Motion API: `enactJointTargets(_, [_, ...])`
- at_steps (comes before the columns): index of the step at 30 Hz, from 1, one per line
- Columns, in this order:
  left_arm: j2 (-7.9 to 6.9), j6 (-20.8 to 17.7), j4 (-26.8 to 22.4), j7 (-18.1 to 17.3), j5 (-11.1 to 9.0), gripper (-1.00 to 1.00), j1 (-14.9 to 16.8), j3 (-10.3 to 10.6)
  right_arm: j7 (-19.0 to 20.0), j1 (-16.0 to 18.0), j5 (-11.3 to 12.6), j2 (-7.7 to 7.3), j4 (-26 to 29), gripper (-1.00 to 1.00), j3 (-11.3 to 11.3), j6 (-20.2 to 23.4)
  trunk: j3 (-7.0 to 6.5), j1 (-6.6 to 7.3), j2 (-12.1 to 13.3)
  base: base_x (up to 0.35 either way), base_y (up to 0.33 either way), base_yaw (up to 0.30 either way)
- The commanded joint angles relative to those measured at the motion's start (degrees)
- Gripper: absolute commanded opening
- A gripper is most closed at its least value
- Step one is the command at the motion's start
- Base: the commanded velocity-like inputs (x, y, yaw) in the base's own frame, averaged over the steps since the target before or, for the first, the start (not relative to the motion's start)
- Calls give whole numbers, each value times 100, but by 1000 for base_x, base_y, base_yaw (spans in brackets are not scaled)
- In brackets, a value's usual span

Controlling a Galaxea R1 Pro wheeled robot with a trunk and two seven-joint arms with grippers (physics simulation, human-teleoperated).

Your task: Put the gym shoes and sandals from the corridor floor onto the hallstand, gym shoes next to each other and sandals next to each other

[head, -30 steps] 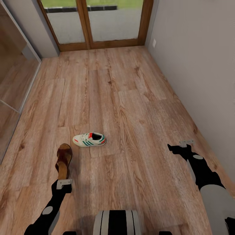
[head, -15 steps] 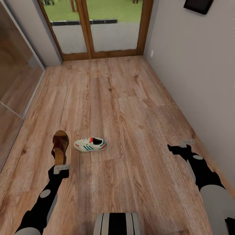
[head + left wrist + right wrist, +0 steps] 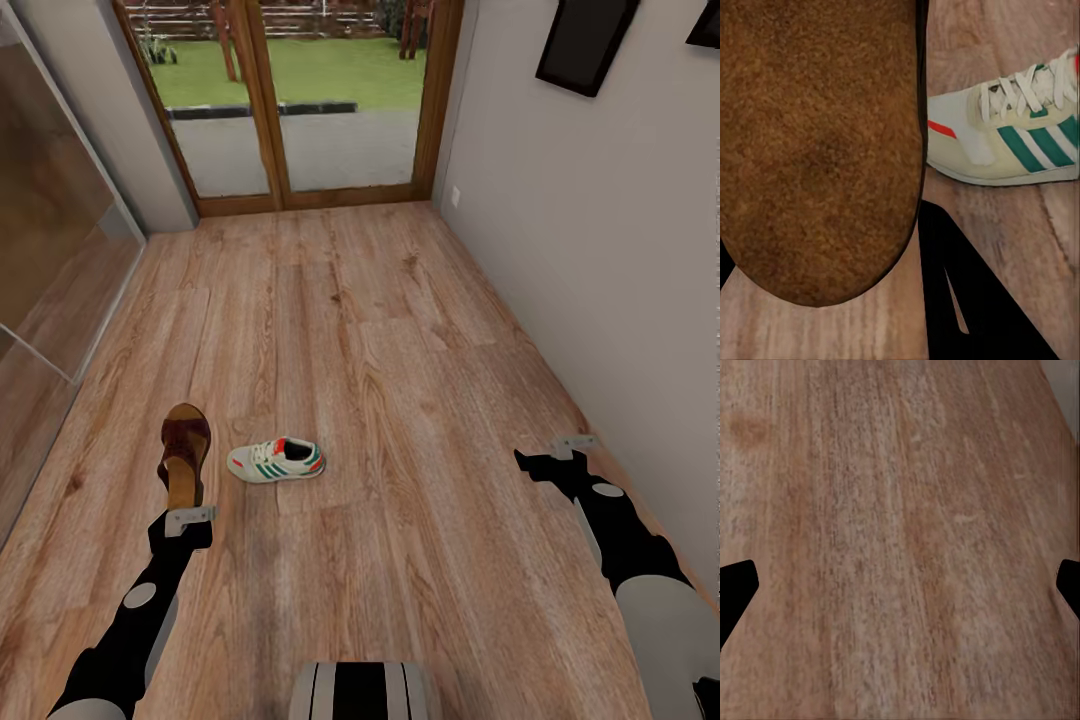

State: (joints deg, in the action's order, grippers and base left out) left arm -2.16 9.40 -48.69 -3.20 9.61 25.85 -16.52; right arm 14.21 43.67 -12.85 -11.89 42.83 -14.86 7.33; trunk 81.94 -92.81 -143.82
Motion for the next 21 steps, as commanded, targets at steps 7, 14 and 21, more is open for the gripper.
enactJointTargets(7, [5, 25, 4, -49, 76, -100, -1, -27, 47, -6, -67, 2, 11, 100, -26, 31, -215, 18, 8, 0, 0, -65])
enactJointTargets(14, [5, 26, 1, -51, 75, -100, -29, -27, 47, -7, -73, -9, 7, 100, -26, 32, -433, 37, 18, 0, 0, -65])
enactJointTargets(21, [13, 26, -7, -49, 52, -100, -71, -27, 47, -7, -77, -24, 6, 100, -26, 32, -651, 55, 27, 0, 0, -47])
